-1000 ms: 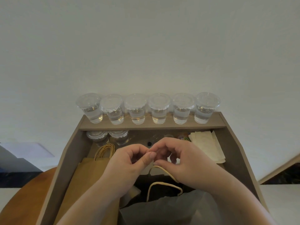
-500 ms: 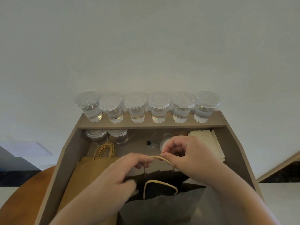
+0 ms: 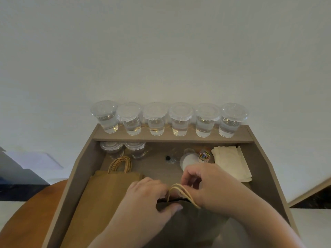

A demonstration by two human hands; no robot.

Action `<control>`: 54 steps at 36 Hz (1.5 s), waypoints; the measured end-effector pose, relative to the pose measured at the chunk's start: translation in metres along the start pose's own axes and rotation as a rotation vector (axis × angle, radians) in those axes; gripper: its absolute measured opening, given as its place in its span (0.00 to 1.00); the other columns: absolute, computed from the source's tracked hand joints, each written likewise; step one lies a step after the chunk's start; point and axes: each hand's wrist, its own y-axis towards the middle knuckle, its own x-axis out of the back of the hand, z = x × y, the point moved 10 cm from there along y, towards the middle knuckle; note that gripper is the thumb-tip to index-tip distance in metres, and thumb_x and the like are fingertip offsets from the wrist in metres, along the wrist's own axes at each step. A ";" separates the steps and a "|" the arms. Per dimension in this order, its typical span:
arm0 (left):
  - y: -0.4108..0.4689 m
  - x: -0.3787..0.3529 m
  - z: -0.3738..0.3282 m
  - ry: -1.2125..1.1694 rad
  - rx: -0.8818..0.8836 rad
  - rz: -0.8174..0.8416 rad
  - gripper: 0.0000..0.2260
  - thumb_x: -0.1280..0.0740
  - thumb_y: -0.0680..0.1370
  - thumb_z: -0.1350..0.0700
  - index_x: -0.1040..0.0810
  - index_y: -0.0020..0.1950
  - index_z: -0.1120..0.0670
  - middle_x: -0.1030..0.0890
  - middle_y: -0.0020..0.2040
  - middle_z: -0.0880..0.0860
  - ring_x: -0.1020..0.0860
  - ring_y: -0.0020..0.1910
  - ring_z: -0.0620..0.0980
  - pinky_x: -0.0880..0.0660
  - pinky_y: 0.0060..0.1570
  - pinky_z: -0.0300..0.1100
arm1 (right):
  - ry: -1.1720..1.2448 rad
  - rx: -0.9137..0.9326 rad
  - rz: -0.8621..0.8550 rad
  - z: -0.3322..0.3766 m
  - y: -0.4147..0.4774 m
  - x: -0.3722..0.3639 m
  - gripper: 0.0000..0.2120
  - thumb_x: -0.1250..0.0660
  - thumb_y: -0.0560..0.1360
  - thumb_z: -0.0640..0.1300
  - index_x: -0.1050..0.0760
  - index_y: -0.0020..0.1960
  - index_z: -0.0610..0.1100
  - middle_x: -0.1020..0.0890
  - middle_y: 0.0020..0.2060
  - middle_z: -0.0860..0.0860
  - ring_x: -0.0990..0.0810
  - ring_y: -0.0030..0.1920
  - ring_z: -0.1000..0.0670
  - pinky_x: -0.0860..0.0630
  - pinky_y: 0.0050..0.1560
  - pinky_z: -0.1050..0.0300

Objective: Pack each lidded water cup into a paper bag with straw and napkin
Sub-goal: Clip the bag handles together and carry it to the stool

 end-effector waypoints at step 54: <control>0.000 0.009 -0.013 -0.204 -0.078 -0.024 0.16 0.38 0.74 0.34 0.16 0.54 0.36 0.20 0.48 0.41 0.21 0.48 0.39 0.24 0.49 0.40 | -0.154 0.020 -0.011 0.035 -0.037 -0.003 0.05 0.34 0.78 0.58 0.30 0.51 0.62 0.20 0.45 0.59 0.22 0.47 0.57 0.24 0.47 0.63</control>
